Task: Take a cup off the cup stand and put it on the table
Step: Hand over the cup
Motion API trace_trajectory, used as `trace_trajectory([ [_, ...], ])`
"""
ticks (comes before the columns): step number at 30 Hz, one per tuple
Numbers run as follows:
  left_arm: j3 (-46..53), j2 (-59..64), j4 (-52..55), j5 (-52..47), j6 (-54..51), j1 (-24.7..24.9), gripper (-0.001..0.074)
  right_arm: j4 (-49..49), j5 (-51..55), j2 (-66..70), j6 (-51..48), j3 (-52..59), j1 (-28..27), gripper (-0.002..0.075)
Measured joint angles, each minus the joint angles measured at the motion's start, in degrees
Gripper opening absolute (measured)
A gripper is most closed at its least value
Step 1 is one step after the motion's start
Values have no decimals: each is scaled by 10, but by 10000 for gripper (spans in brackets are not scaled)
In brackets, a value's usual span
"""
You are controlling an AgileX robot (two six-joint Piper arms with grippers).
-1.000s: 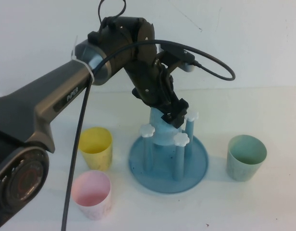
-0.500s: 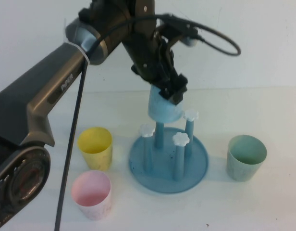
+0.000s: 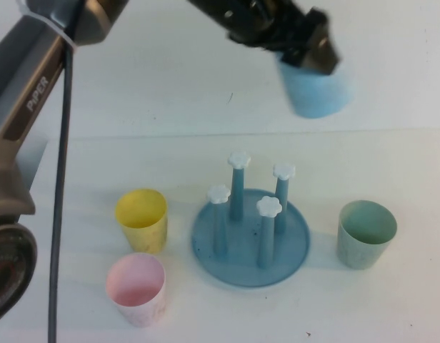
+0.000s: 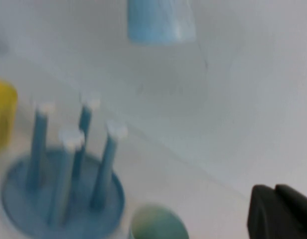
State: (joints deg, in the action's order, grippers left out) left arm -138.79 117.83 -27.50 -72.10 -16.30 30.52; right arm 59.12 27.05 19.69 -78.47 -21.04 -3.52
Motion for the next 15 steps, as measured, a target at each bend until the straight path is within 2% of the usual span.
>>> trace_trajectory([
  [4, -1, -7, -209, 0, -14, 0, 564, 208, 1, 0, -94, -28, 0, 16],
  [6, -1, -7, -297, 0, -41, 2, 564, 280, 5, 0, -122, -32, 0, 73],
  [9, -1, -7, -368, 0, -69, 9, 564, 339, 7, 0, -136, -32, 0, 215],
  [12, -1, -7, -390, 1, -76, 27, 564, 368, 7, 0, -148, -32, 0, 358],
  [15, -1, -7, -391, 2, -79, 53, 564, 376, 9, 0, -154, -32, 0, 409],
])
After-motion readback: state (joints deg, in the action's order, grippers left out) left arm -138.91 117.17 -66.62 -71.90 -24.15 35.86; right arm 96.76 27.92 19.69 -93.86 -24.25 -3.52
